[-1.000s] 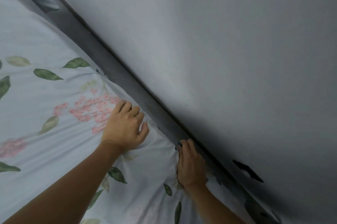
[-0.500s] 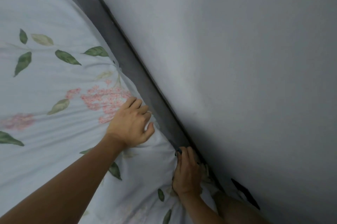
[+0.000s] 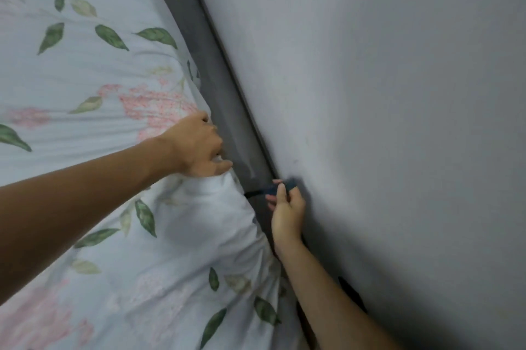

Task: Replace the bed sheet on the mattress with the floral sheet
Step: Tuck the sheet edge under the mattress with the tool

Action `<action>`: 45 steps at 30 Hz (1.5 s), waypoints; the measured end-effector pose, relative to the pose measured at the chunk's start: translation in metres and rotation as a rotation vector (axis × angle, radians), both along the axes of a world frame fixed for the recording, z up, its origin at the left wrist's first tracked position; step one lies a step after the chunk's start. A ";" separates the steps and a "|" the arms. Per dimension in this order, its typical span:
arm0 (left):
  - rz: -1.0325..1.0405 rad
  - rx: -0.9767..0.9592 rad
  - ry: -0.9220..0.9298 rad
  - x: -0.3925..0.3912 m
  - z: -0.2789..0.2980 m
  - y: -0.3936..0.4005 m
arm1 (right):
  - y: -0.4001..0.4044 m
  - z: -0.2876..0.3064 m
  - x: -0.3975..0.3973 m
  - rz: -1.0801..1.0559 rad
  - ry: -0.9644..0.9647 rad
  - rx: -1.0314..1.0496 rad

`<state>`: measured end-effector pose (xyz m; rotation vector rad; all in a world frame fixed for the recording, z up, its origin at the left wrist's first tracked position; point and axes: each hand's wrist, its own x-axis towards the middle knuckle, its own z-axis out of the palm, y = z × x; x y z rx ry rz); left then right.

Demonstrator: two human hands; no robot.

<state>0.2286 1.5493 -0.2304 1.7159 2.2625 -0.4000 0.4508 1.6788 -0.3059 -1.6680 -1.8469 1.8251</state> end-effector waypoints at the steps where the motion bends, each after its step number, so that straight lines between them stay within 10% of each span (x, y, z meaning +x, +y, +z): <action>1: -0.019 0.017 0.003 0.000 0.005 -0.002 | 0.005 -0.001 -0.012 -0.017 0.040 -0.058; 7: -0.007 0.156 -0.012 0.009 0.042 -0.020 | 0.010 -0.031 -0.037 -0.025 -0.018 -0.275; 13: -0.031 0.252 -0.013 0.006 0.043 -0.027 | -0.026 -0.049 -0.061 0.476 -0.195 -0.510; 19: -0.031 0.213 -0.024 0.003 0.028 -0.022 | 0.024 -0.054 -0.057 0.081 -0.091 -0.325; 25: -0.020 0.243 -0.021 0.005 0.027 -0.023 | -0.022 -0.073 -0.035 0.486 -0.251 -0.486; 30: 0.035 0.171 -0.084 0.008 0.020 -0.018 | 0.015 -0.054 -0.052 0.017 -0.019 -0.310; 38: 0.115 0.199 -0.197 -0.029 0.003 -0.023 | 0.006 0.009 -0.121 0.268 0.115 -0.113; 45: 0.557 0.339 0.080 -0.190 0.005 -0.084 | -0.073 0.054 -0.223 0.341 0.064 0.330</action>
